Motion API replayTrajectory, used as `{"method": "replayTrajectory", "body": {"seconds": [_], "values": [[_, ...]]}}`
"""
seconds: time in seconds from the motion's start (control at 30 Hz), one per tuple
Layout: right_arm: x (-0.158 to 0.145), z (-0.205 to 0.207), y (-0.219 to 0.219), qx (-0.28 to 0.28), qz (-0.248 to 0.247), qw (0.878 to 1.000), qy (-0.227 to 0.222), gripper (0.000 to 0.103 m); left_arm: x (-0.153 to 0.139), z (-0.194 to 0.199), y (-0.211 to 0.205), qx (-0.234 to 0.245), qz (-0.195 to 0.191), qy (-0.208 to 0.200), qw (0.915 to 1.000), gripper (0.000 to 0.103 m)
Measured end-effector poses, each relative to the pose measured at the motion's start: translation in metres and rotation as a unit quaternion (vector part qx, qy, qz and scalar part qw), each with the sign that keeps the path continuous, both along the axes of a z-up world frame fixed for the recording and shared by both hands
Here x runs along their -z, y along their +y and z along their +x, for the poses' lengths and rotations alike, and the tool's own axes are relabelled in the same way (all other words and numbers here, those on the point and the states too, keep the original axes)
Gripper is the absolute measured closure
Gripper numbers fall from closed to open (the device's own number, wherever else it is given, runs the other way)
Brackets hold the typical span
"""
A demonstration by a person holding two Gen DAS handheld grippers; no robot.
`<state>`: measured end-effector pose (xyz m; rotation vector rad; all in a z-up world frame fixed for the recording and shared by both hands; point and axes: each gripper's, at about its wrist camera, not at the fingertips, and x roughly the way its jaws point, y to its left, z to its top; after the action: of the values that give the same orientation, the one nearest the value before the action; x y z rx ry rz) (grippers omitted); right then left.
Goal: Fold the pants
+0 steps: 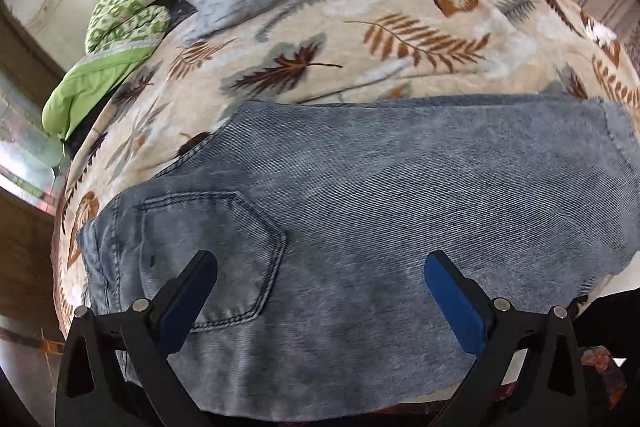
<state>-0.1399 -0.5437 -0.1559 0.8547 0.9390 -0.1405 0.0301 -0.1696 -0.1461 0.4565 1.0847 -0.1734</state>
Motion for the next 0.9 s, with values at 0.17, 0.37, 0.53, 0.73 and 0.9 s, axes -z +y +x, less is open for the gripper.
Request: {"method": "replayTrajectory", "body": {"seconds": [0.17,0.37,0.53,0.73,0.9], "values": [[0.014,-0.018,0.004,-0.010,0.087,0.996,-0.026,0.044,0.027,0.009,-0.008,-0.002,0.027,0.018,0.9995,0.000],[0.032,-0.014,0.018,-0.003,0.112,0.994,-0.019,0.041,0.026,0.011,-0.003,-0.008,0.017,0.025,0.9995,0.000],[0.034,-0.006,0.018,0.020,0.093,0.995,-0.009,0.040,0.016,0.003,-0.003,-0.004,0.010,0.024,0.9997,0.000],[-0.020,0.014,0.058,-0.019,-0.144,0.989,0.003,0.040,0.017,-0.001,-0.010,0.012,0.028,0.010,0.9995,0.000],[-0.033,0.027,0.086,-0.045,-0.254,0.966,0.034,0.040,0.028,0.001,-0.004,0.006,0.021,0.020,0.9995,0.000]]}}
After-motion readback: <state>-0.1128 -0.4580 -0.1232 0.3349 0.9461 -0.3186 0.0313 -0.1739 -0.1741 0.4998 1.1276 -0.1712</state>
